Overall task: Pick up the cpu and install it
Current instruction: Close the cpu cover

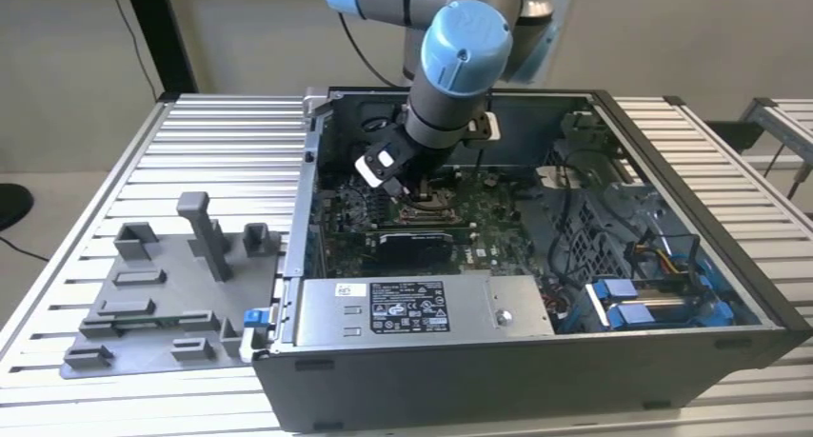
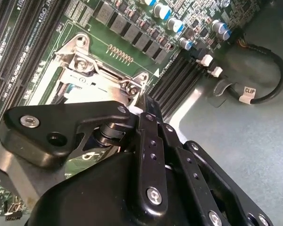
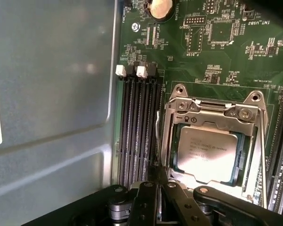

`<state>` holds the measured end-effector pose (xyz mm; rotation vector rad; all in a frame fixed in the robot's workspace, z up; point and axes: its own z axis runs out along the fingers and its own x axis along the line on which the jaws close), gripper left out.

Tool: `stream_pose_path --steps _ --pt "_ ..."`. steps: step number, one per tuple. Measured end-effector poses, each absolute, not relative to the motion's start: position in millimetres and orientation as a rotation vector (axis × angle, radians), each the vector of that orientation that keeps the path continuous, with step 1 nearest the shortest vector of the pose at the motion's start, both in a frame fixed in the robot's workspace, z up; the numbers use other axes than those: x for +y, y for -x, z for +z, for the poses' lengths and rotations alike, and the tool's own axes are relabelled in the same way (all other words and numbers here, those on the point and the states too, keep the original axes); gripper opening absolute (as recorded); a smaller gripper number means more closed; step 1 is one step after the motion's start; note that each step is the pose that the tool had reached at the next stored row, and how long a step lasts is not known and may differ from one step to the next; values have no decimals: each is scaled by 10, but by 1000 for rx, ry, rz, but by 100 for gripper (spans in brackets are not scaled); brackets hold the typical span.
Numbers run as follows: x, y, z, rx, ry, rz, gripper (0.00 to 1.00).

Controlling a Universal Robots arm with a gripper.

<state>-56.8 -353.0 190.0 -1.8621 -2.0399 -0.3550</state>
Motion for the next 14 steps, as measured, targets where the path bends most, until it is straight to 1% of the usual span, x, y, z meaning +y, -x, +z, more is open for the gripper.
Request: stream_pose_path --steps 14 --pt "-3530 463 1855 -2040 1862 -355 0"
